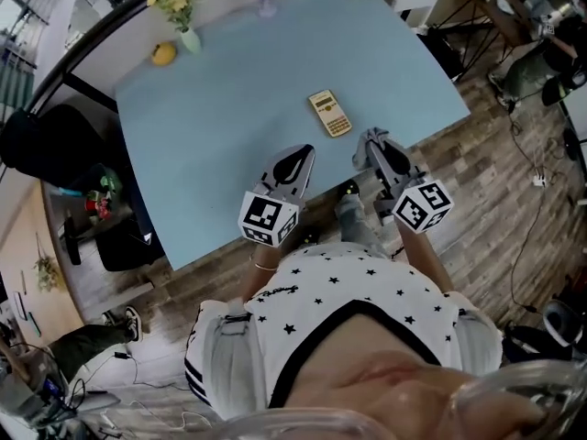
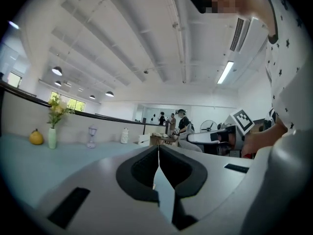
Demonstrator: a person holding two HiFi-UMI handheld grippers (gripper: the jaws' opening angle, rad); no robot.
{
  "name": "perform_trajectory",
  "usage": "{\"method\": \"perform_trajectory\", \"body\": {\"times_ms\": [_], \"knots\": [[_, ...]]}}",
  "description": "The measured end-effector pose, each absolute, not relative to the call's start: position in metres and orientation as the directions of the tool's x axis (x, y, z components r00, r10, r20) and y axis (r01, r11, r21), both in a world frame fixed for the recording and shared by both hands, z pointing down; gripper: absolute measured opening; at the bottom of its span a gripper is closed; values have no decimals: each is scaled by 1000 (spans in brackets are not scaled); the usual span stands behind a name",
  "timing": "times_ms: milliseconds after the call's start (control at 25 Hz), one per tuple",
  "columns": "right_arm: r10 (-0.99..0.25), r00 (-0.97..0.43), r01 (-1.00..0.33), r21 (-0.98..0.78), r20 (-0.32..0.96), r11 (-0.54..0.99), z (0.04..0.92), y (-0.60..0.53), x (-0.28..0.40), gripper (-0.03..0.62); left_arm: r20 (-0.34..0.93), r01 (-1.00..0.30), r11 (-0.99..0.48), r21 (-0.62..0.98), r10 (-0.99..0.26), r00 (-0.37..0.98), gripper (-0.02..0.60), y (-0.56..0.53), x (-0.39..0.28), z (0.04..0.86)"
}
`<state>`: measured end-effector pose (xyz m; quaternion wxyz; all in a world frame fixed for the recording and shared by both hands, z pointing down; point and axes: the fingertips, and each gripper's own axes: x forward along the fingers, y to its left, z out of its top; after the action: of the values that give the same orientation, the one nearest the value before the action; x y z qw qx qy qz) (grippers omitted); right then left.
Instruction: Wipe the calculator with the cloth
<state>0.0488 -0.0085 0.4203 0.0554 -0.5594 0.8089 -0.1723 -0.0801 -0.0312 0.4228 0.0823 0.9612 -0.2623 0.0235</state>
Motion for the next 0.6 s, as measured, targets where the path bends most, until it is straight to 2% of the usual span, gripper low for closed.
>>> {"method": "perform_trajectory", "body": {"times_ms": [240,600], "knots": [[-859,-505,-820,-356,79,449,419,-67,53,49,122,-644,-755,122,-632,765,31,-65,-83,426],[-772,-629,-736,-390,91,554,431,-123,88,49,139,-738,-669,85,-726,674,31,-113,-42,420]]}}
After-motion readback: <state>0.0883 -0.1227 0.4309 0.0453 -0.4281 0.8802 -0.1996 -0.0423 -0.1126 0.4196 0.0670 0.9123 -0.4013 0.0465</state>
